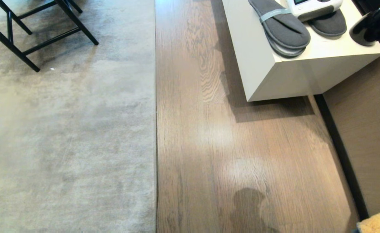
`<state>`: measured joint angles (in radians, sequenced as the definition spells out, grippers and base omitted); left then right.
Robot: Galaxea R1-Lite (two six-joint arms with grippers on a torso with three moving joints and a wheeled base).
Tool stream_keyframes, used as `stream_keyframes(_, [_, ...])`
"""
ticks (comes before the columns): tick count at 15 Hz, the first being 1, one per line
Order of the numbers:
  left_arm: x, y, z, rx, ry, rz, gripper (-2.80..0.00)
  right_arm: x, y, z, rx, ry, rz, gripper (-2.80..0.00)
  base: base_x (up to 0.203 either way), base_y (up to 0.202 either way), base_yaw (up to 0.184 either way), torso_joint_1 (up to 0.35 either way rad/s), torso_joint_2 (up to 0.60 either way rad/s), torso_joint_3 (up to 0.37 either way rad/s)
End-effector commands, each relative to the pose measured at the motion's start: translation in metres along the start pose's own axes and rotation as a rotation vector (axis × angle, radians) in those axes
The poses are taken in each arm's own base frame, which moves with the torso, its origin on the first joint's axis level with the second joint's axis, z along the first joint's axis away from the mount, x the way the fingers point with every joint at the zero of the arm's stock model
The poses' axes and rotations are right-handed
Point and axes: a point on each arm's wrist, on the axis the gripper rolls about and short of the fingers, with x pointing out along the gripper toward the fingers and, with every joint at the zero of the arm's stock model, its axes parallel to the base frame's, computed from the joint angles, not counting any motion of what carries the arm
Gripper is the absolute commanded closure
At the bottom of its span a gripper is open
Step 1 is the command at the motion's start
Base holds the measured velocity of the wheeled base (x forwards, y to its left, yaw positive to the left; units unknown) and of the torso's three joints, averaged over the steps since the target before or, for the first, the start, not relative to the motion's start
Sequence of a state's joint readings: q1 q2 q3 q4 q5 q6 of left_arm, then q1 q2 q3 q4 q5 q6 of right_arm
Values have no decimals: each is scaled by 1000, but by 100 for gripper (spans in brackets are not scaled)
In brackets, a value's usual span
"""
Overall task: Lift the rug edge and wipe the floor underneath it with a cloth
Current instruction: Put down the rag
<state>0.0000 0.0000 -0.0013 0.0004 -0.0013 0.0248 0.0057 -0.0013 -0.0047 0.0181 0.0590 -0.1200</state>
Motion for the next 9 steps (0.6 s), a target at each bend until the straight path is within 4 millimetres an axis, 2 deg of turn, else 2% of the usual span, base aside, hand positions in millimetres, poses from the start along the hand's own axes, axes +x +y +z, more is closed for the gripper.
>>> stream_keyframes(1, [0, 0, 0, 0, -1, 0, 0, 0, 0, 0, -1, 2, 1, 0, 0, 0, 0, 4, 0, -188])
stream_keyframes(9, [0, 0, 0, -2, 1, 1, 0, 0, 0, 0, -1, 2, 1, 0, 0, 0, 0, 2, 1, -197])
